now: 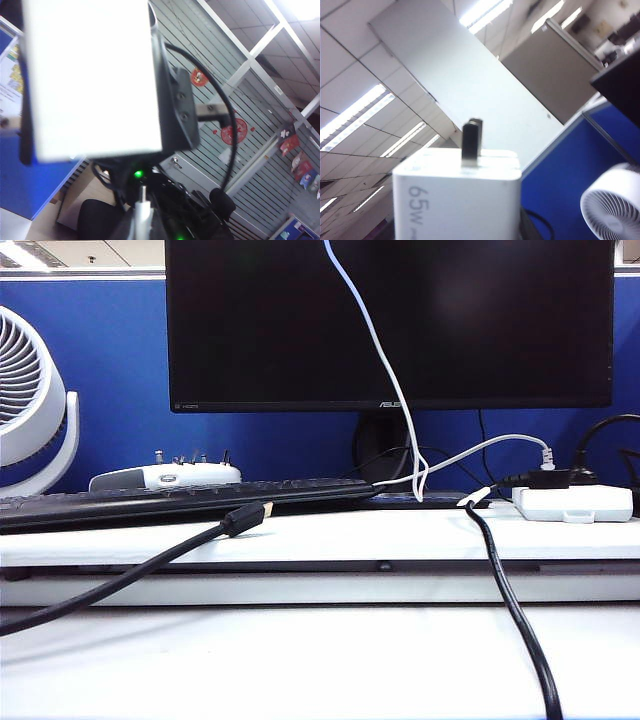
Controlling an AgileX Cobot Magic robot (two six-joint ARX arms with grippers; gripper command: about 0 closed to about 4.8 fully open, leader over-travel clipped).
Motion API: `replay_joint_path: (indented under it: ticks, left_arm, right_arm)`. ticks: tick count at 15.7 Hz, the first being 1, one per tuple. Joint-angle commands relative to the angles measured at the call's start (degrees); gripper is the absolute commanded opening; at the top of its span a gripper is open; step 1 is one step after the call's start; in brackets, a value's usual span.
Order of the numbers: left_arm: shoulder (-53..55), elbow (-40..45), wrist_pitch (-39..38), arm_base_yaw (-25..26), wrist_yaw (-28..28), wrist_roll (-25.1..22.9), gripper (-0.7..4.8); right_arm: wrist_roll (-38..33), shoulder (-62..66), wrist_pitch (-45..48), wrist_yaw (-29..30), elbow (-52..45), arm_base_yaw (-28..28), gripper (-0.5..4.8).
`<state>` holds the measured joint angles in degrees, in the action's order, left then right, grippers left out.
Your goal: Pick up the Type-C charging cable and the charging base, insert one end of the Type-C charger into the corresponding slot on the base, and finally place the plugged-in charger back on the table.
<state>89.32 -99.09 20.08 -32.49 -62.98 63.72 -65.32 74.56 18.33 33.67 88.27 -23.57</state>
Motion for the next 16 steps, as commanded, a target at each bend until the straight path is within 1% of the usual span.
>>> replay_joint_path:
  ticks: [1,5,12,16]
  left_arm:
    - [0.3,-0.2,1.5,-0.2,0.4,-0.3,-0.06]
    - [0.3,-0.2,3.2,-0.2,2.5,-0.3,-0.06]
    - [0.6,-0.2,3.1,-0.1,2.6,-0.8,-0.06]
    - [1.0,-0.2,3.2,-0.1,2.7,-0.7,-0.06]
  right_arm:
    - [0.3,-0.3,1.2,0.1,0.4,0.0,-0.06]
    - [2.1,-0.3,1.2,1.0,0.4,-0.1,-0.06]
    - [0.9,-0.5,1.3,1.5,0.4,-0.1,-0.06]
    - [0.8,-0.7,1.2,3.2,0.4,-0.1,-0.06]
